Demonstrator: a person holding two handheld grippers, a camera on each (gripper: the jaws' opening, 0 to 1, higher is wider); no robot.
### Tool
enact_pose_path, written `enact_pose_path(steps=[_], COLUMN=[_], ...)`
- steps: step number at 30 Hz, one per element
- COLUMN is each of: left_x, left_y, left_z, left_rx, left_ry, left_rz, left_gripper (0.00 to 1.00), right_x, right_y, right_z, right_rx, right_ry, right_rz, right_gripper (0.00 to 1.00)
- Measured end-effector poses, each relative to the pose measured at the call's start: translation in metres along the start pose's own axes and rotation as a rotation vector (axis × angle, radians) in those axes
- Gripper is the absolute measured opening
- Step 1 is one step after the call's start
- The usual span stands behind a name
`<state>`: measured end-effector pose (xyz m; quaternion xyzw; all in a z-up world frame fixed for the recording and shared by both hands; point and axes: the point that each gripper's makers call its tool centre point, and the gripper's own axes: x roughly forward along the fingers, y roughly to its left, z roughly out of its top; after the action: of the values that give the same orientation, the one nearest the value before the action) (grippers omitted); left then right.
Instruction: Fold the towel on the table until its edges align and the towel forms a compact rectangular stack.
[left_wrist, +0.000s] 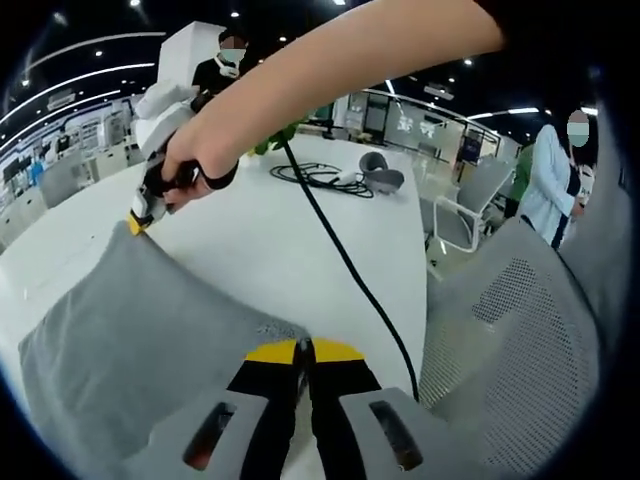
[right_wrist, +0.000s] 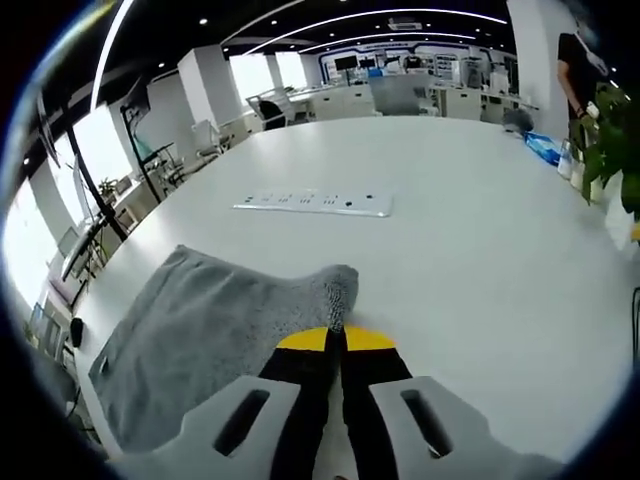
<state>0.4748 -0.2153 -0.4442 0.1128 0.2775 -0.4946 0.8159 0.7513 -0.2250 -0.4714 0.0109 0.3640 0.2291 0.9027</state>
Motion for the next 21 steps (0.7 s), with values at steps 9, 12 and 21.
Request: enact_pose_path(steps=[9, 12, 21], left_x=[-0.018, -0.023, -0.044], left_y=[0.006, 0.01, 0.014], left_z=[0.009, 0.007, 0.01], left_rx=[-0.027, 0.017, -0.02], left_ry=[-0.043, -0.033, -0.078], left_rz=[0.04, 0.065, 0.105], left_gripper=[0.03, 0.03, 0.03], right_x=[-0.009, -0.012, -0.017], right_y=[0.023, 0.031, 0.054], right_z=[0.019, 0.024, 0.041], right_rx=[-0.014, -0.022, -0.045], right_ry=[-0.031, -0.039, -0.059], right_rz=[0.023, 0.029, 0.048], right_gripper=[0.0, 0.0, 0.0])
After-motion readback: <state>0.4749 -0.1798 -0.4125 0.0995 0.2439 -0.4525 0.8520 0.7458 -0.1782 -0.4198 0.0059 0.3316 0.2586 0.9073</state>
